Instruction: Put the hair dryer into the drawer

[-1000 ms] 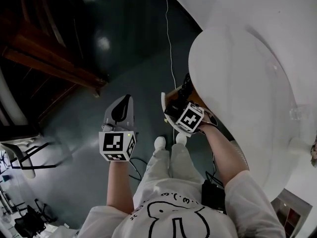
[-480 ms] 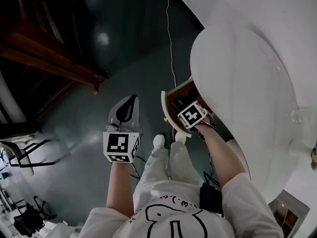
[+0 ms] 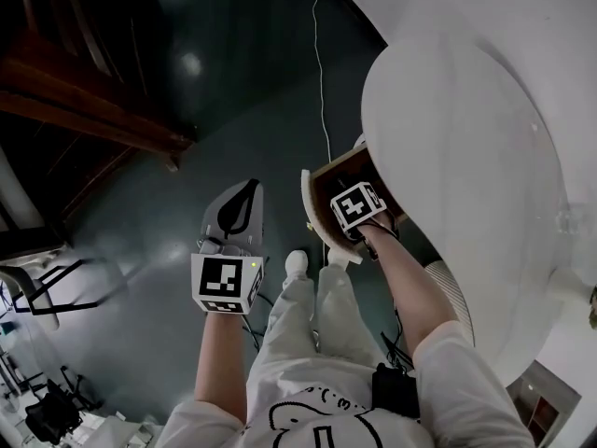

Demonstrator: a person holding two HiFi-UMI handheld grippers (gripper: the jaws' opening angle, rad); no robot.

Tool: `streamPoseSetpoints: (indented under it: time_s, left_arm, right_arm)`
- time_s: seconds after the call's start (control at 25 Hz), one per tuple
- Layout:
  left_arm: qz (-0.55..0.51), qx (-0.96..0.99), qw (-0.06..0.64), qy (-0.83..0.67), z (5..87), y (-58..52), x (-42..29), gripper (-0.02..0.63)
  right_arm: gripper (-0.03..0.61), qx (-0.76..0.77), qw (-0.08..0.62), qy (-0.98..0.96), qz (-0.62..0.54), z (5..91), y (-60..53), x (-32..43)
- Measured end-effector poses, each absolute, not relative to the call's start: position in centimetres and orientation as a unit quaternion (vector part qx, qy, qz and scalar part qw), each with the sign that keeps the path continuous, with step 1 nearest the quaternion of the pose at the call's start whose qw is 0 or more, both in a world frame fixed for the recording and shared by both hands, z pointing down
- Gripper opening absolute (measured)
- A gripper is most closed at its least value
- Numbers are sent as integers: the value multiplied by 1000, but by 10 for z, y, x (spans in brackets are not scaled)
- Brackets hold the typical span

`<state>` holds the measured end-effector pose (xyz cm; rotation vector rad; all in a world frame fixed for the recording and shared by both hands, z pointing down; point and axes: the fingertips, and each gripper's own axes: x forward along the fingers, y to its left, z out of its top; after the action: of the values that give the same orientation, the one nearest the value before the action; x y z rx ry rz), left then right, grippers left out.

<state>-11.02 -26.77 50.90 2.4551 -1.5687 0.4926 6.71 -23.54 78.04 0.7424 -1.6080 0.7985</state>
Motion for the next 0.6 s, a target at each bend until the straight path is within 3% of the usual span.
streamPoseSetpoints:
  time_s: [0.6]
  left_arm:
    - [188,830,95,-516,543,-251,-104,15]
  right_arm:
    - [351,330,590,-660,328,826,-246,75]
